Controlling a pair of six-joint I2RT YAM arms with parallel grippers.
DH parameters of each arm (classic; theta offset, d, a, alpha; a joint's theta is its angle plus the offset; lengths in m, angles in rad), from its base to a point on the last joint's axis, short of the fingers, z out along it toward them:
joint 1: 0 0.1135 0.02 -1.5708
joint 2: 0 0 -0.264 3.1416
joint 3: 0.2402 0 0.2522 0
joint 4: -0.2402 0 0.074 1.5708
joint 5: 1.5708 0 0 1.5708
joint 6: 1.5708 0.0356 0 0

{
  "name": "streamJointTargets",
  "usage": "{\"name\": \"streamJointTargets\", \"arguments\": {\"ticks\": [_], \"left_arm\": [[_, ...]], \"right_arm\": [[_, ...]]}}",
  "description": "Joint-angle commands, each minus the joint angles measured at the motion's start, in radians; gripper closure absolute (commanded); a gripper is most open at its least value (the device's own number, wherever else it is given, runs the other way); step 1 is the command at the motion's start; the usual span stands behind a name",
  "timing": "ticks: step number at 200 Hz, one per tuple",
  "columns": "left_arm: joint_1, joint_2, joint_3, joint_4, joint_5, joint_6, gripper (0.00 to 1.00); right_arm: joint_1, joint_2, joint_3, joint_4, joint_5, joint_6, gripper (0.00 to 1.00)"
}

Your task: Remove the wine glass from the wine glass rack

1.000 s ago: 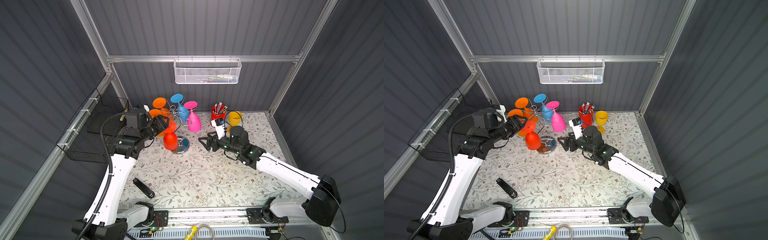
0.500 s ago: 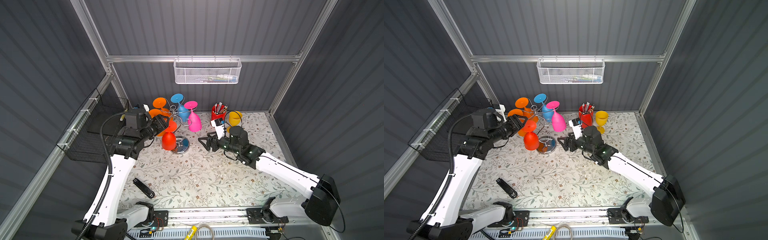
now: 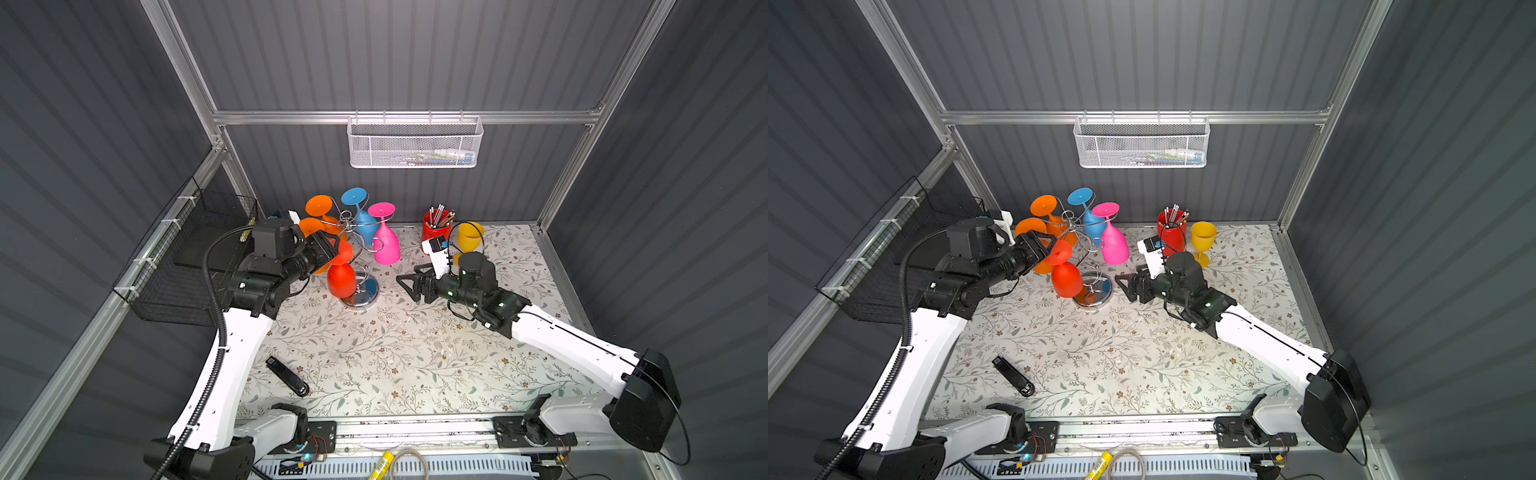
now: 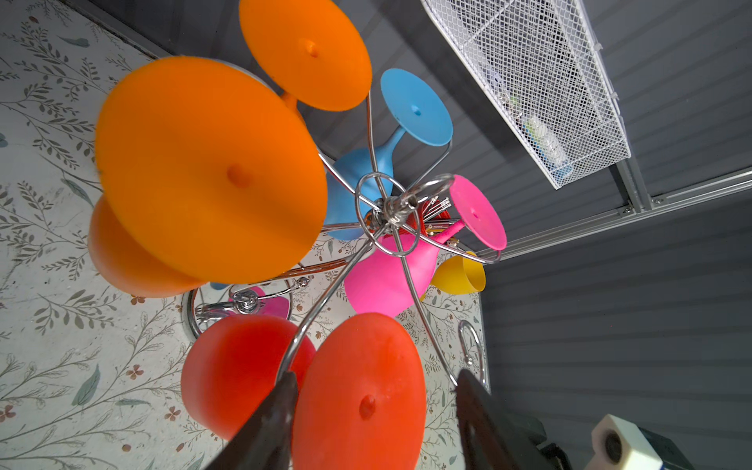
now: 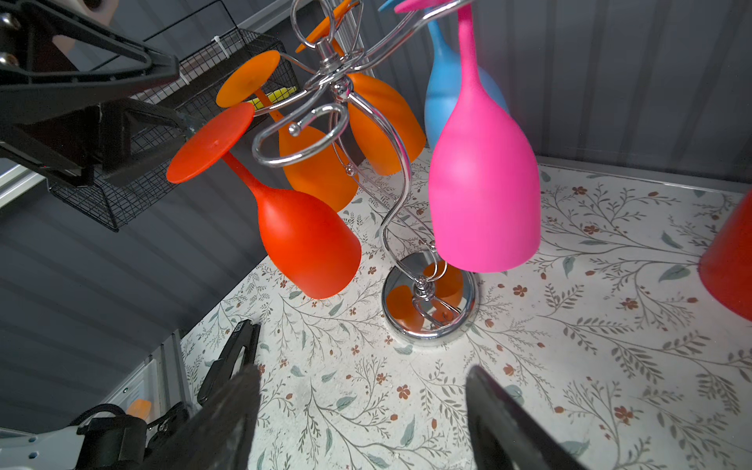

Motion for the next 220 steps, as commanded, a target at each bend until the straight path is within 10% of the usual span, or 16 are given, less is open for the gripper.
{"name": "streamJointTargets", "arguments": {"ticks": [1,220], "left_arm": [[0.000,0.005,-0.005,-0.013,-0.002,0.017,0.38],[0.000,-0.012,-0.067,0.094,0.136,-0.124,0.51]], "right_arm": [[0.001,0.003,-0.002,0.019,-0.008,0.005,0.20],[0.000,0.020,0.011,0.017,-0.013,0.011,0.20]]}}
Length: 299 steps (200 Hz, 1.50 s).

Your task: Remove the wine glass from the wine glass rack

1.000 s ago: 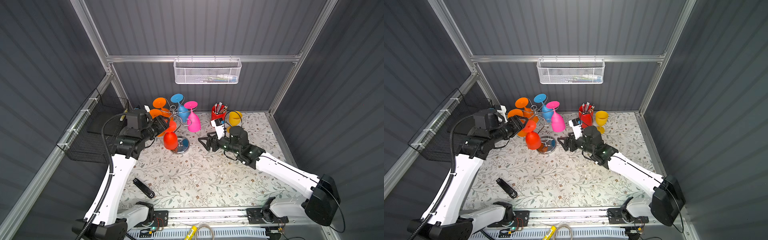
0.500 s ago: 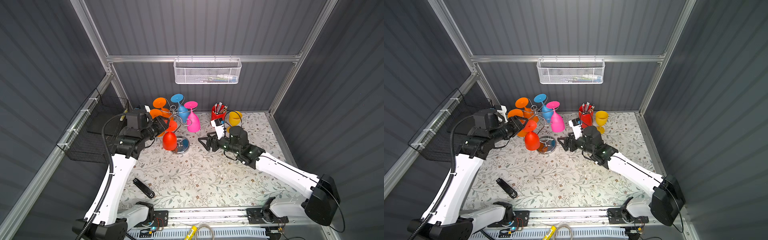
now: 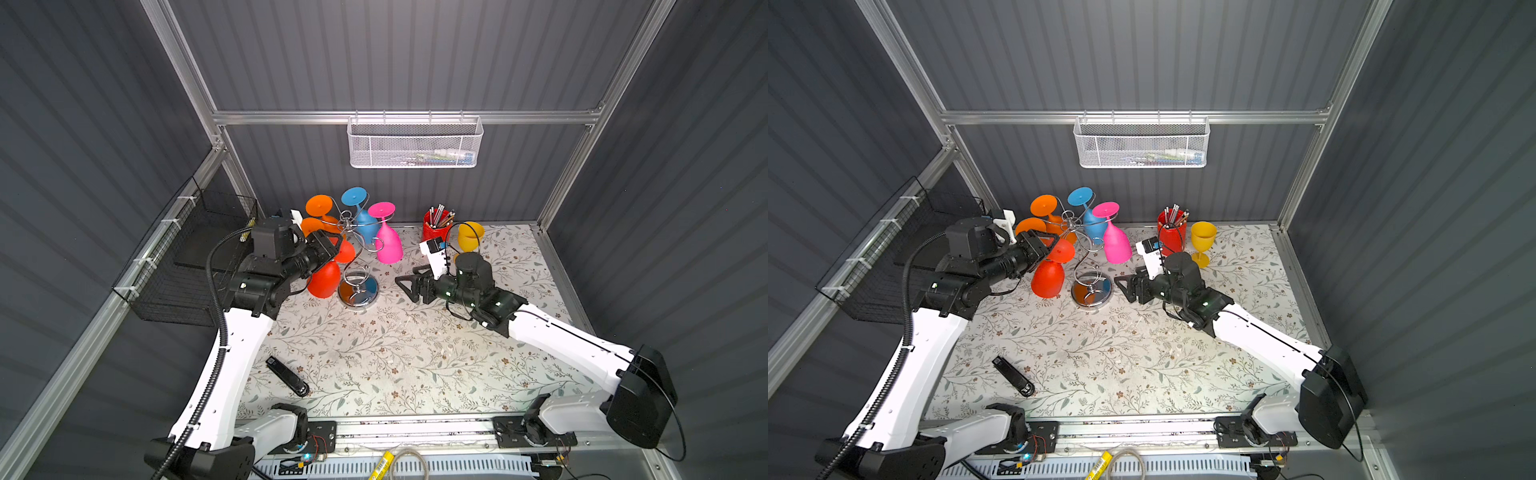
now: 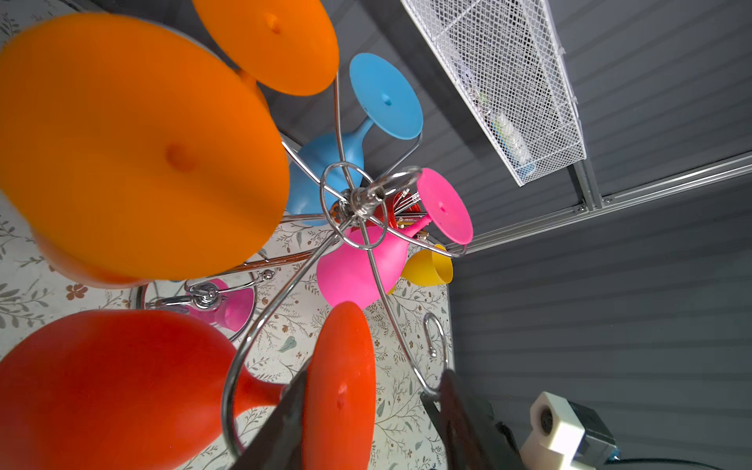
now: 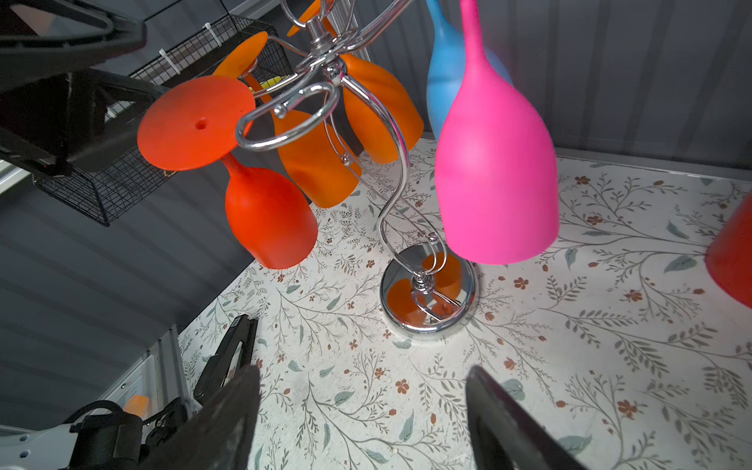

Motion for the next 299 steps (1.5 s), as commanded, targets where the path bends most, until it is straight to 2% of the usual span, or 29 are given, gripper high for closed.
{"name": "streamJointTargets", "arguments": {"ticks": [1,43,100,208,299], "left_arm": [[0.000,-0.010,-0.036,0.033,0.044,-0.047,0.51],[0.000,-0.004,-0.051,0.048,0.056,-0.076,0.55],[0.000,-0.008,-0.046,0.054,0.050,-0.086,0.64],[0.000,-0.051,-0.034,0.015,-0.009,-0.060,0.92],[0.000,-0.067,-0.008,-0.022,-0.068,-0.042,1.00]], "right_arm": [[0.001,-0.001,0.011,0.017,-0.009,0.009,0.20],[-0.001,-0.014,0.003,0.016,-0.004,0.007,0.20],[-0.008,-0.024,-0.009,0.020,-0.004,0.009,0.20],[-0.010,-0.025,-0.009,0.022,-0.009,0.018,0.20],[-0.010,-0.028,-0.014,0.025,-0.010,0.016,0.20]]}}
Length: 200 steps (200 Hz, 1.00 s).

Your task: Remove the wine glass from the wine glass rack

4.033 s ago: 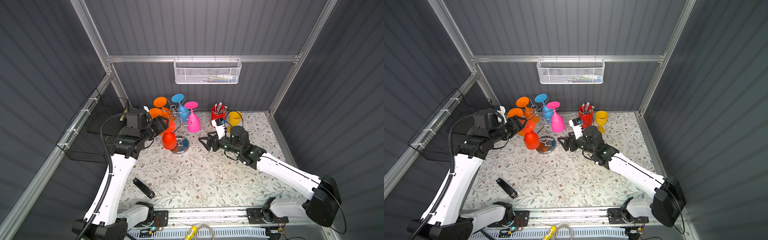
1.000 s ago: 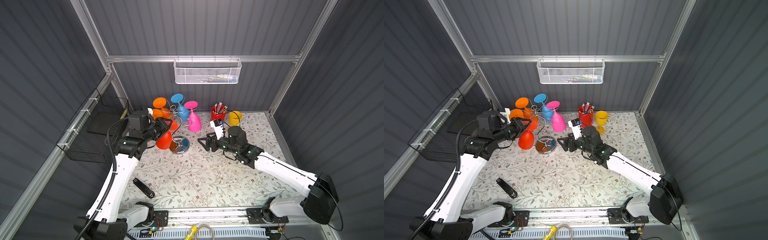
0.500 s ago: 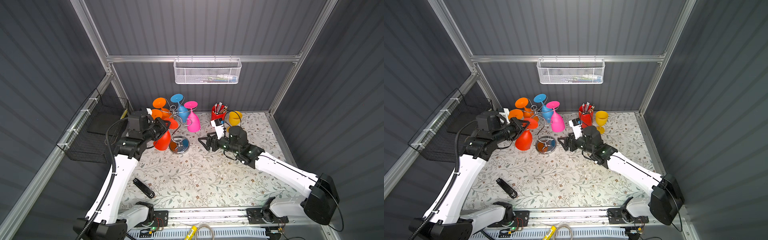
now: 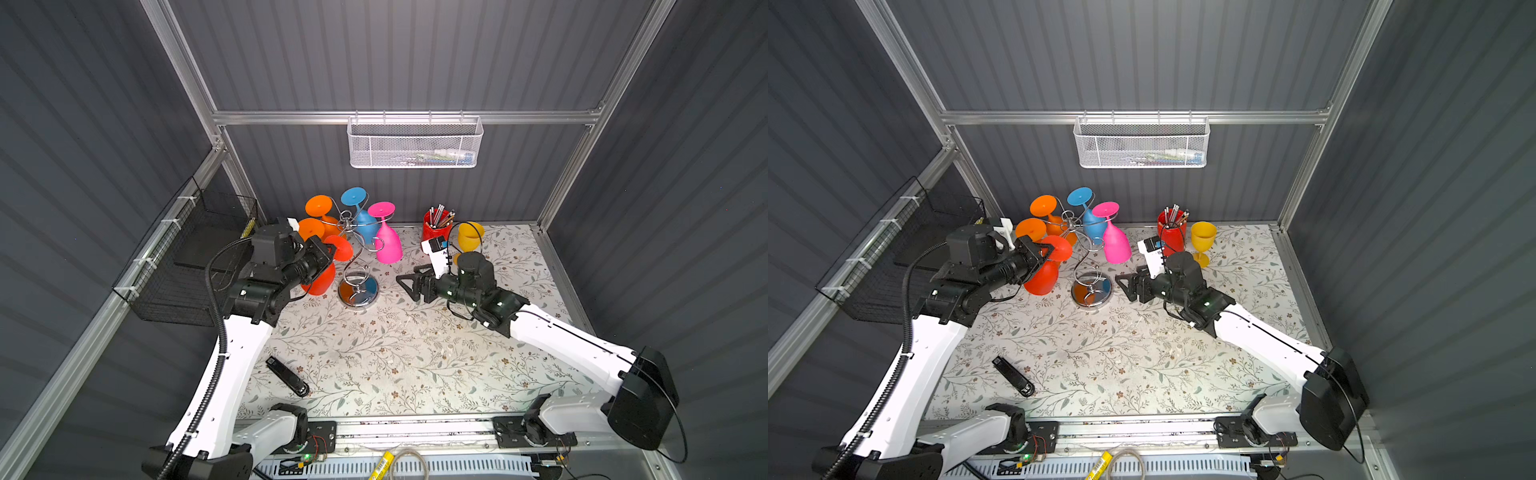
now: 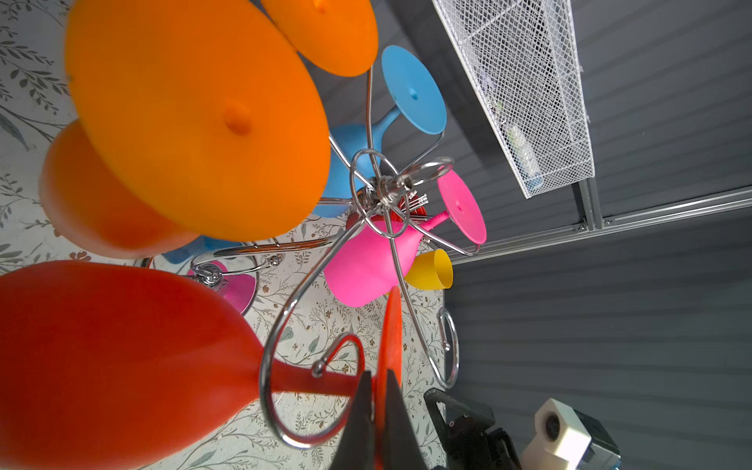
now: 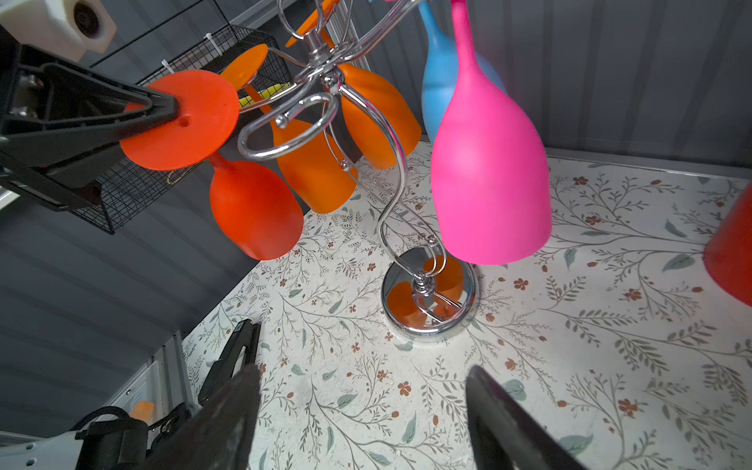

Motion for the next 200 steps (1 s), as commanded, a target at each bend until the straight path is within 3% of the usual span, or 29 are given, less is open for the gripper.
{"name": "streamJointTargets", "arguments": {"ticks": [1,133,200], "left_arm": [[0.000,-0.025,0.034,-0.019,-0.027,0.029,1.00],[0.000,0.025,0.129,-0.051,-0.124,0.094,1.00],[0.000,0.081,0.107,0.056,-0.030,0.089,1.00]], "right_arm": [[-0.002,-0.019,-0.014,0.025,-0.007,0.000,0.20],[-0.005,-0.028,-0.016,0.022,-0.005,-0.003,0.20],[-0.004,-0.026,-0.011,0.021,-0.005,-0.006,0.20]]}}
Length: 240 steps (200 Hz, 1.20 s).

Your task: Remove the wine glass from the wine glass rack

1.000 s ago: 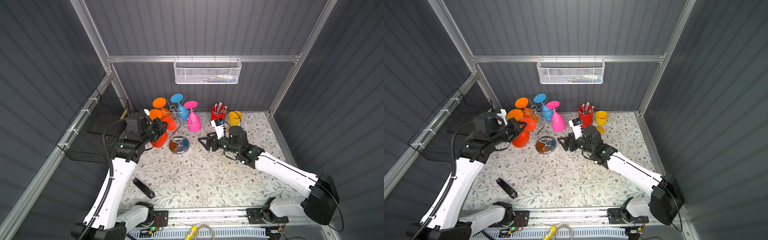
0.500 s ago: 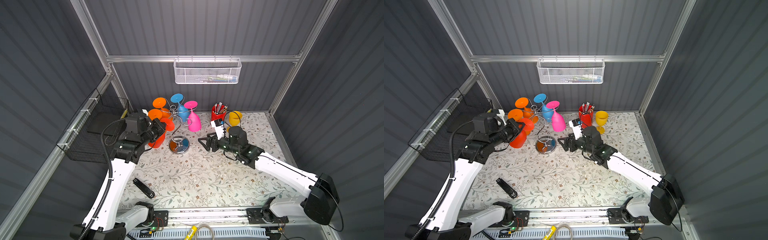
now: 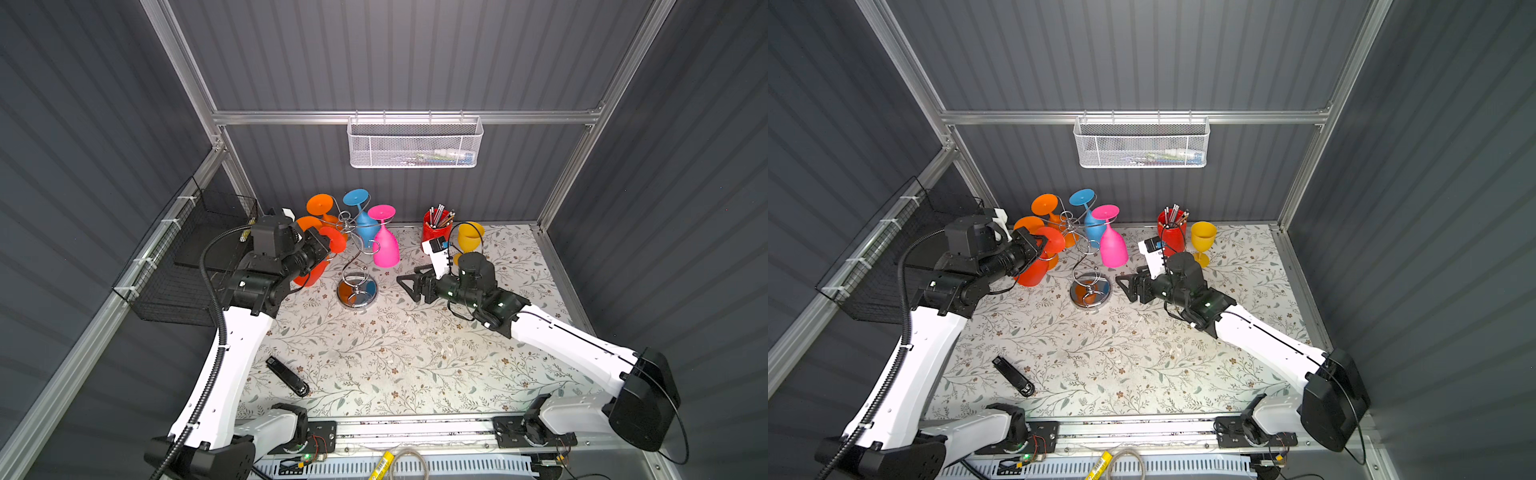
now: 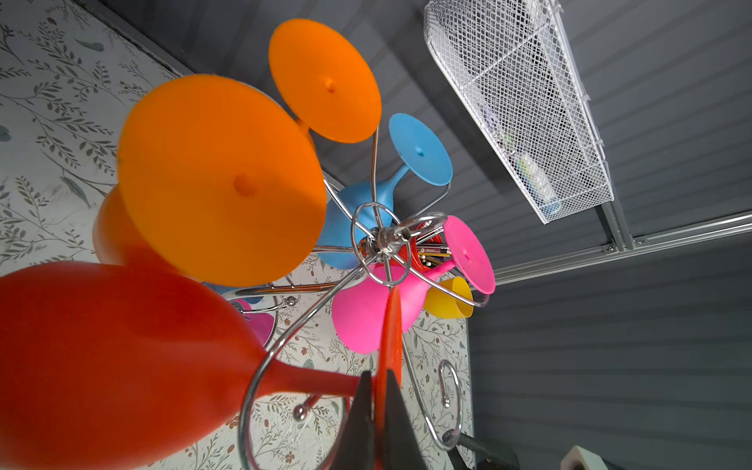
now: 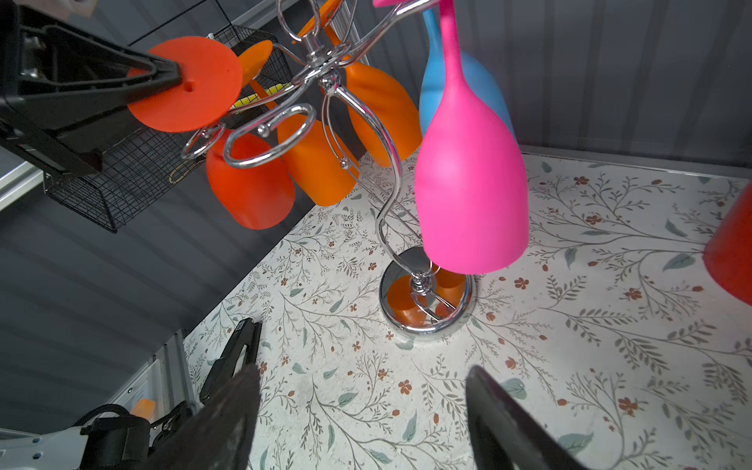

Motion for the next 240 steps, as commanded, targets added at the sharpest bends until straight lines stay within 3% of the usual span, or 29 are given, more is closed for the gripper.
{"name": "streamJointTargets", "arguments": {"ticks": [1,94,240], "left_arm": [[0.002,0.019,0.017,0.071,0.057,0.021,1.00],[0.002,0.033,0.008,0.118,0.254,0.023,1.00],[0.002,-0.095,-0.155,0.096,0.439,0.084,1.00]], "right_arm": [[-0.005,-0.017,-0.003,0.020,-0.004,-0.005,0.20],[-0.004,0.004,0.002,0.021,-0.008,-0.003,0.20],[-0.005,0.002,0.006,-0.014,0.041,0.033,0.20]]}}
